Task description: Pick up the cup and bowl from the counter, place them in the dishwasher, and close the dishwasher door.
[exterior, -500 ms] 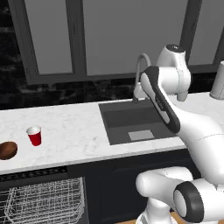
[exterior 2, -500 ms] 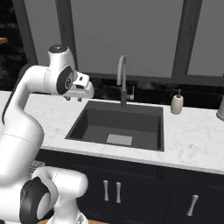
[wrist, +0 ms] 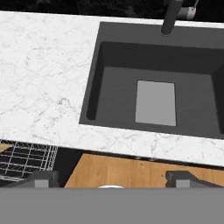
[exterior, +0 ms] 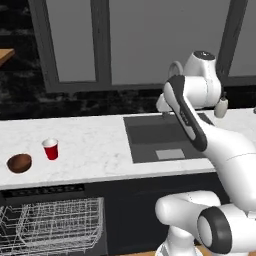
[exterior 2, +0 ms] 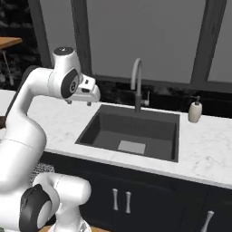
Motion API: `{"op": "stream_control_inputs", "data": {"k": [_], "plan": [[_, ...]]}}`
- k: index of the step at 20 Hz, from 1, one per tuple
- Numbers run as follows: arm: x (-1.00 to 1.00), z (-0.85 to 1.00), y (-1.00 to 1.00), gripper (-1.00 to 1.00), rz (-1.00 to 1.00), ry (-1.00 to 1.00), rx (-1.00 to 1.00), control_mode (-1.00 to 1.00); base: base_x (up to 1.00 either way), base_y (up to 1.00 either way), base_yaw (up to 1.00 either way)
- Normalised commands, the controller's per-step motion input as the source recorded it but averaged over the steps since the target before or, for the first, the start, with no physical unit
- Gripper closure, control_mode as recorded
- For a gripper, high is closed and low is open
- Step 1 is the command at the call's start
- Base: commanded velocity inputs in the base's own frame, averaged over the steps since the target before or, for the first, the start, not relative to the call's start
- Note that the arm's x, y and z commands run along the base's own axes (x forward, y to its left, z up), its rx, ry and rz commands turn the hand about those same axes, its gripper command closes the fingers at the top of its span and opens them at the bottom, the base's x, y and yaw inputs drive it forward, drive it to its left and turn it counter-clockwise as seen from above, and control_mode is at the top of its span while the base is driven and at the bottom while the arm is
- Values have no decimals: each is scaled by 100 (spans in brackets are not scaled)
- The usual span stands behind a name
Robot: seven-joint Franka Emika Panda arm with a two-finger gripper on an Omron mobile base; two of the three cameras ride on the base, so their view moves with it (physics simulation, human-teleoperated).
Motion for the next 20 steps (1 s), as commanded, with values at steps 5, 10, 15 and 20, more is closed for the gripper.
{"op": "stream_control_inputs", "data": {"k": [5,10,15,20], "plan": [[0,0,0,-100,0,0,0,100,0,0,77],[0,0,0,-100,0,0,0,100,0,0,83],[0,0,0,-100,0,0,0,100,0,-4,74],[0,0,0,-100,0,0,0,100,0,-36,54]]}}
